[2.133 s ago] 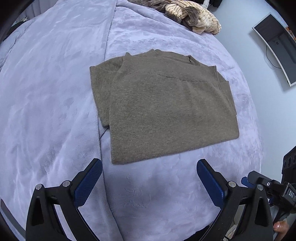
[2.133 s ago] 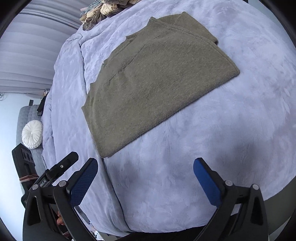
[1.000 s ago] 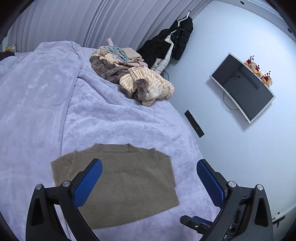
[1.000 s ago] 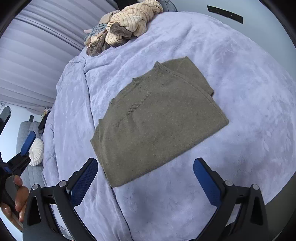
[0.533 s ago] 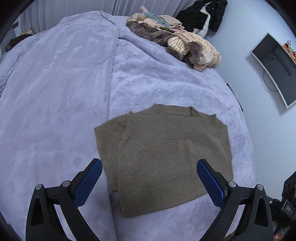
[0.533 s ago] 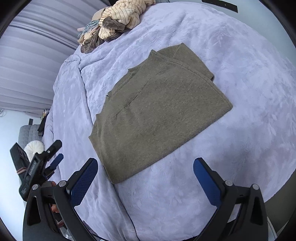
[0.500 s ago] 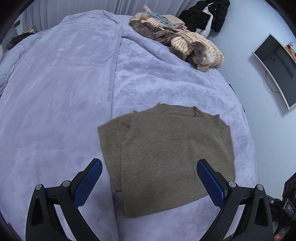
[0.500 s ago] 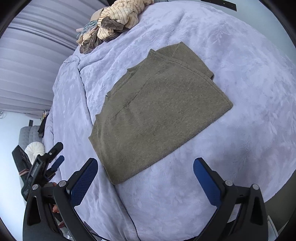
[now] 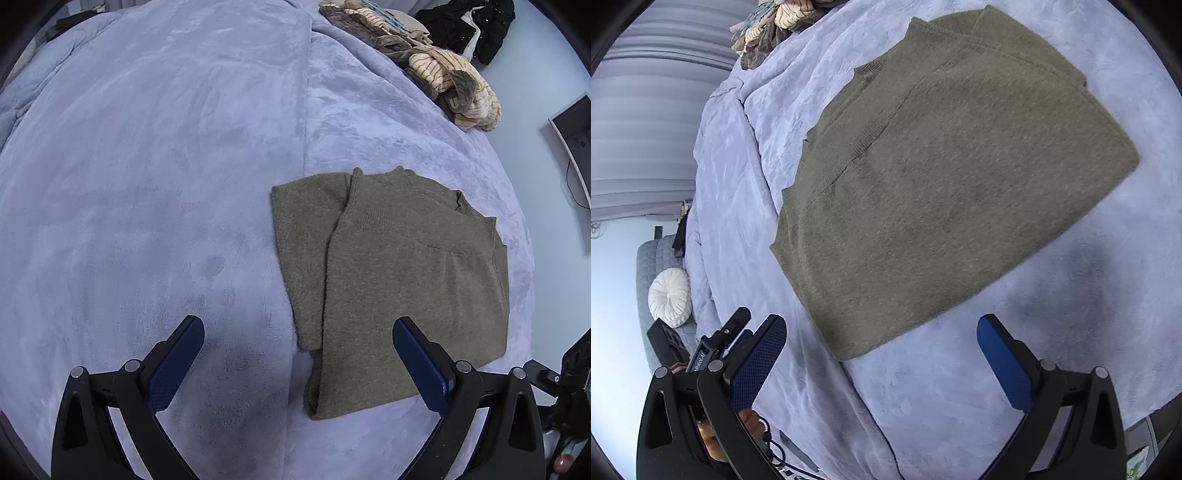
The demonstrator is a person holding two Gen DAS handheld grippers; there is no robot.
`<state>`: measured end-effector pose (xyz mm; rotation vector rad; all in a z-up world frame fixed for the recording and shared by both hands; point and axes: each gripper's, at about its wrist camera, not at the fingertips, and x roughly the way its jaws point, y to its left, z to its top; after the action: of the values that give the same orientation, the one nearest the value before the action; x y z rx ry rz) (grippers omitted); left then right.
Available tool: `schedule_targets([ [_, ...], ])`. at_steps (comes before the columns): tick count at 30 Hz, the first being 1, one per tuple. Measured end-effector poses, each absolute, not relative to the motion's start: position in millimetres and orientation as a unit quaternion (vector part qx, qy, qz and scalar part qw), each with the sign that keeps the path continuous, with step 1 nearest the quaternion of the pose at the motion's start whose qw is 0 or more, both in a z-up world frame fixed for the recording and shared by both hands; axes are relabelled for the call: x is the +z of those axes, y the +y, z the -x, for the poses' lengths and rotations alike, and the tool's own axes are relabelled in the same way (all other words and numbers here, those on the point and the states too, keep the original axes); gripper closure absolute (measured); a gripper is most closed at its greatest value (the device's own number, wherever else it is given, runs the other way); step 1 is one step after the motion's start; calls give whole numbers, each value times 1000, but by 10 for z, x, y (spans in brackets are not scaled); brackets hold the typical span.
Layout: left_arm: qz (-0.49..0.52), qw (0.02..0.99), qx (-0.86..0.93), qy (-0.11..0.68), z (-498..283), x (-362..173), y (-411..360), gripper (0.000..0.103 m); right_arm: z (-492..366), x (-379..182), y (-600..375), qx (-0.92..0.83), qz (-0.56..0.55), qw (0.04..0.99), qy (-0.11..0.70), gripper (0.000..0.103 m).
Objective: Fold small clothes
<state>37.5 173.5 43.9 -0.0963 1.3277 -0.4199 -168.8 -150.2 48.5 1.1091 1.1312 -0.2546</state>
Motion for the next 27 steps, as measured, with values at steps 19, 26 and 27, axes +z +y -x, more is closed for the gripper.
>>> schedule_targets([
  [19, 63, 752, -162, 636, -349, -213, 1850, 1, 1481, -655, -1068, -24, -598, 624, 502, 0],
  [26, 54, 756, -157, 633, -321, -313, 1775, 1, 1455, -753, -1085, -2, -620, 629, 468, 0],
  [27, 52, 757, -156, 633, -314, -321, 1758, 1, 1445, -754, -1089, 1, -619, 631, 468, 0],
])
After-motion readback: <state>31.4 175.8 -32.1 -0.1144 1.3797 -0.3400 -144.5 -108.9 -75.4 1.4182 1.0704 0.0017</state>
